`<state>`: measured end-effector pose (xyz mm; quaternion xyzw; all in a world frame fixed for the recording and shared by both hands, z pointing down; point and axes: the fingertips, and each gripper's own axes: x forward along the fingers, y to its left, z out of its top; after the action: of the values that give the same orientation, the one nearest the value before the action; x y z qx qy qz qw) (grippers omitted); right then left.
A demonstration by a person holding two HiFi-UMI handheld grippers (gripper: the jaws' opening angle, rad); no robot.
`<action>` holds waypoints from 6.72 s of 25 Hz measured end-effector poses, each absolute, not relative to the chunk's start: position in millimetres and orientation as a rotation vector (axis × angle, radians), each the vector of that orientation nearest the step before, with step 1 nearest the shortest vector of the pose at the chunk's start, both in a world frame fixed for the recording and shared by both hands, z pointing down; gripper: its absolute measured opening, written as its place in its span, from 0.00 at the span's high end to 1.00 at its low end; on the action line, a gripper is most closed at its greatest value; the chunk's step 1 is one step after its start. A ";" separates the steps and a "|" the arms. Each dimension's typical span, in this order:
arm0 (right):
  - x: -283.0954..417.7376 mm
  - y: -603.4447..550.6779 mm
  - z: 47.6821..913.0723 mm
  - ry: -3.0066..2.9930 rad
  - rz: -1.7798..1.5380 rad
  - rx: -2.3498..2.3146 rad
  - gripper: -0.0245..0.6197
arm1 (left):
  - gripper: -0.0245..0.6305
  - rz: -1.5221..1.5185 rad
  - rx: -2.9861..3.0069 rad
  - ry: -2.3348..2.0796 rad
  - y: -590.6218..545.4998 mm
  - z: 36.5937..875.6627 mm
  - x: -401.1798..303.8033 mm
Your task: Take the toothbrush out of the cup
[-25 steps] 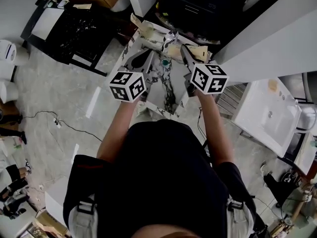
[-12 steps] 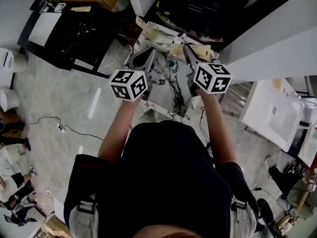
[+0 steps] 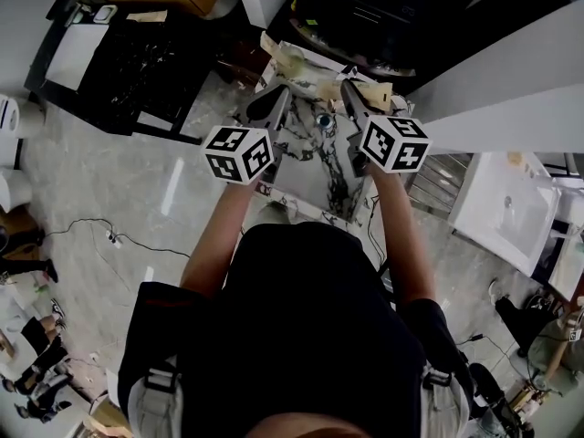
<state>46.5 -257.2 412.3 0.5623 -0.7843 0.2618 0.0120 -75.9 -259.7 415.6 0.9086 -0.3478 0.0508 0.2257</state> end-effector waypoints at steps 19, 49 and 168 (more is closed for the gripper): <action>30.0 -302.2 444.2 -2.303 0.892 1.846 0.86 | 0.94 0.140 2.452 -0.837 -314.3 448.8 -96.2; 12.9 -333.1 478.6 -2.162 0.928 1.864 0.86 | 0.81 0.207 2.352 -0.825 -372.3 505.1 -112.1; 29.7 -260.0 414.2 -2.391 0.876 1.793 0.86 | 0.86 0.272 2.597 -1.017 -306.9 423.6 -94.5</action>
<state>29.7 -260.0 414.2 0.5756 -0.7677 0.2813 0.0136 -94.5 -306.9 423.6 0.9134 -0.3579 0.0957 0.1687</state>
